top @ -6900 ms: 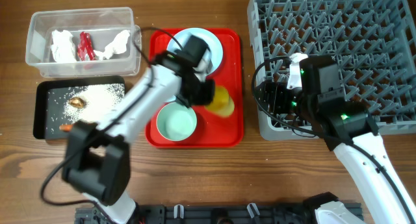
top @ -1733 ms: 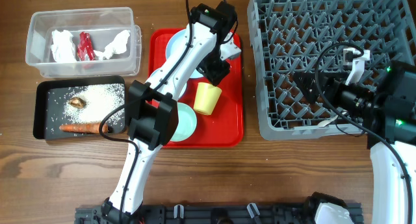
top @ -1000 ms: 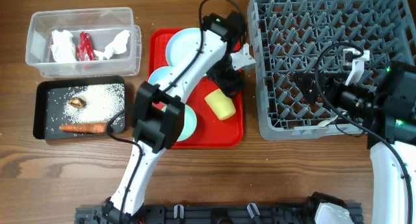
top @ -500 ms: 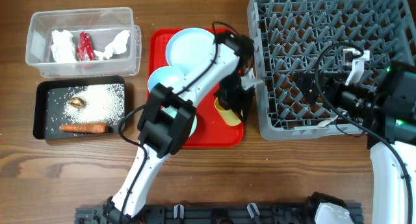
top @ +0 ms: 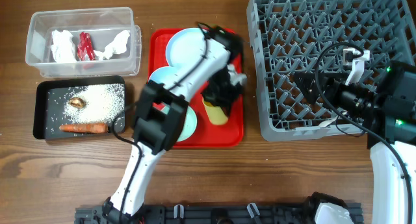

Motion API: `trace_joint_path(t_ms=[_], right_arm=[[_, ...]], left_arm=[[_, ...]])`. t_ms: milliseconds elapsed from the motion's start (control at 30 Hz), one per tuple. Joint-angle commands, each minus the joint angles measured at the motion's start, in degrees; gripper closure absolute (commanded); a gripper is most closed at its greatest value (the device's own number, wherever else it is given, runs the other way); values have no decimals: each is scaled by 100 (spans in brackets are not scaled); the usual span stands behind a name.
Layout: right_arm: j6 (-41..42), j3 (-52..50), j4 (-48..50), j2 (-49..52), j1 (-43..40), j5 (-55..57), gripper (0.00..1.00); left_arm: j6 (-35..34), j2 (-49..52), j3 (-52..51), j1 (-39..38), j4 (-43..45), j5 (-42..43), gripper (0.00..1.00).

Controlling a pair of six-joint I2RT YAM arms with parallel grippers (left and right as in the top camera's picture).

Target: Sort waste into correct bins and load items into the dishwasher rack

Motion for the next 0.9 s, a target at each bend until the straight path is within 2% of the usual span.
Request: trace_joint_path(t_ms=[0, 133, 200, 267, 333, 433, 667, 767, 867], right_arm=[[-103, 4, 28, -48, -13, 11, 0], [-103, 4, 33, -48, -13, 13, 0], [-103, 4, 33, -48, -13, 13, 0], [-101, 4, 31, -48, -13, 11, 0], [-105, 4, 15, -48, -13, 11, 0], [-118, 4, 2, -48, -13, 13, 0], [-142, 4, 9, -48, -13, 120, 0], [-142, 4, 0, -48, -13, 234, 0], [-140, 4, 2, -48, -13, 249, 0]], left_arm=[[-479, -334, 146, 339, 297, -761, 96], [-623, -334, 144, -79, 938, -2240, 96], [-586, -334, 144, -315, 955, -2695, 76], [-586, -334, 144, -501, 955, -2977, 70], [-588, -334, 144, -516, 949, -2975, 70], [-588, -334, 144, -492, 892, -3029, 76], [-586, -400, 151, -492, 713, -3189, 75], [-586, -599, 151, -492, 719, -3189, 70], [-586, -745, 151, -492, 717, -3191, 69]])
